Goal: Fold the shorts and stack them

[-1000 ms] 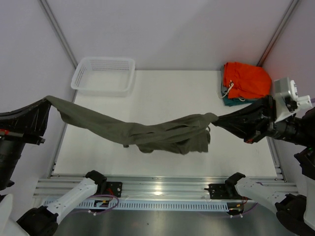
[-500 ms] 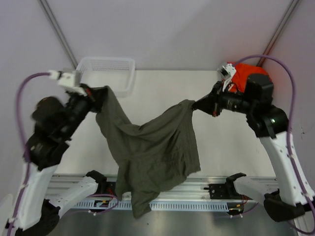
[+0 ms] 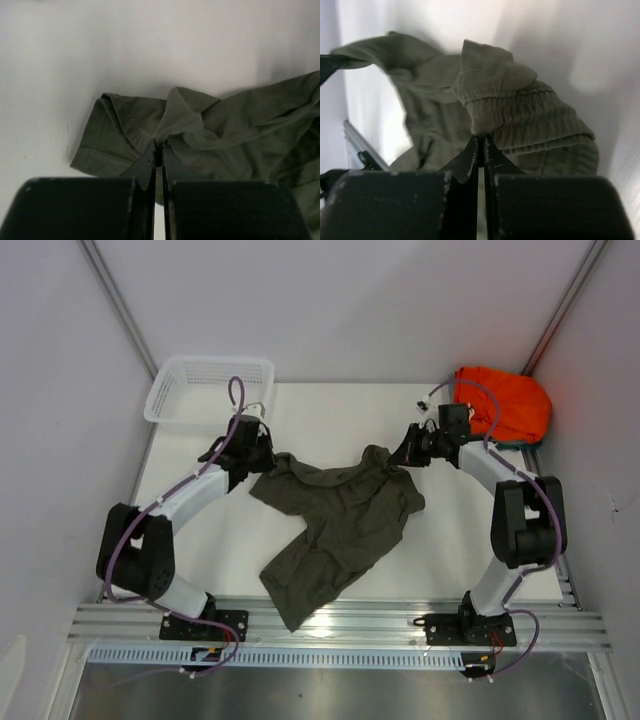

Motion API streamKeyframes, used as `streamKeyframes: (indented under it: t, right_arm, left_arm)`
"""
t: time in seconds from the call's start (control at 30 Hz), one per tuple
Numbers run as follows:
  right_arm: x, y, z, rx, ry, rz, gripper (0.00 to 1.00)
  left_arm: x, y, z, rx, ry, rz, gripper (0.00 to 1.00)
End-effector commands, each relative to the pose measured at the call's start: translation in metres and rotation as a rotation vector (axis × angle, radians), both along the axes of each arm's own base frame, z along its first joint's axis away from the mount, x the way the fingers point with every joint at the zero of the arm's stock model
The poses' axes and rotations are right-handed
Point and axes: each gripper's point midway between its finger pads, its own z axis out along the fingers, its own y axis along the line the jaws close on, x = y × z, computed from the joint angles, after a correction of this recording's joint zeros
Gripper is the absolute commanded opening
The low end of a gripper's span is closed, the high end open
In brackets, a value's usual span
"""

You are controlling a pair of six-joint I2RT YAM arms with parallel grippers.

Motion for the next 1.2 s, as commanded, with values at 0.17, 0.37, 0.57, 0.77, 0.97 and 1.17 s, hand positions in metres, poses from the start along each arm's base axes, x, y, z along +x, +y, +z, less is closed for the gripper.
streamKeyframes:
  t: [0.17, 0.37, 0.57, 0.77, 0.97, 1.17]
  right_arm:
    - [0.095, -0.021, -0.005, -0.118, -0.13, -0.123, 0.0]
    - [0.159, -0.025, -0.007, -0.17, -0.163, -0.138, 0.0]
    - [0.206, -0.031, -0.027, -0.182, -0.146, -0.15, 0.0]
    - [0.244, -0.033, -0.035, -0.174, -0.188, -0.191, 0.0]
    - [0.266, -0.034, -0.029, -0.126, -0.252, -0.24, 0.0]
    - [0.269, -0.033, 0.002, -0.102, -0.316, -0.246, 0.3]
  left_arm:
    - [0.06, 0.038, 0.002, -0.133, -0.078, 0.151, 0.0]
    - [0.078, 0.059, -0.02, -0.148, -0.04, 0.192, 0.0]
    - [0.105, 0.068, -0.044, -0.122, 0.026, 0.194, 0.0]
    - [0.117, 0.092, -0.058, -0.124, 0.048, 0.246, 0.0]
    - [0.117, 0.108, -0.057, -0.117, 0.043, 0.266, 0.0]
    - [0.124, 0.11, -0.053, -0.109, 0.041, 0.266, 0.57]
